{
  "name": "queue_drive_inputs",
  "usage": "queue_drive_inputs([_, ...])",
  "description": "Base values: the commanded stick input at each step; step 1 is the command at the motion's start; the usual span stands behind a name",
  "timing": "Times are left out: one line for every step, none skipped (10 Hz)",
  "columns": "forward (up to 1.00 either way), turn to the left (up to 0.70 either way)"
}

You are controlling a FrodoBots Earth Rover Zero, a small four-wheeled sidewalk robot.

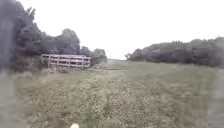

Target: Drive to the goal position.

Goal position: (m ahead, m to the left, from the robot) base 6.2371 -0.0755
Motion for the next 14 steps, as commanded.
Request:
queue_drive_inputs([0.7,0.0])
queue_drive_inputs([0.7,0.0])
queue_drive_inputs([0.7,0.0])
queue_drive_inputs([0.7,0.0])
queue_drive_inputs([0.7,0.0])
queue_drive_inputs([0.7,0.0])
queue_drive_inputs([0.7,0.0])
queue_drive_inputs([0.7,0.0])
queue_drive_inputs([0.7,-0.12])
queue_drive_inputs([0.7,-0.27])
queue_drive_inputs([0.7,-0.35])
queue_drive_inputs([0.7,-0.35])
queue_drive_inputs([0.7,-0.35])
queue_drive_inputs([0.7,-0.35])
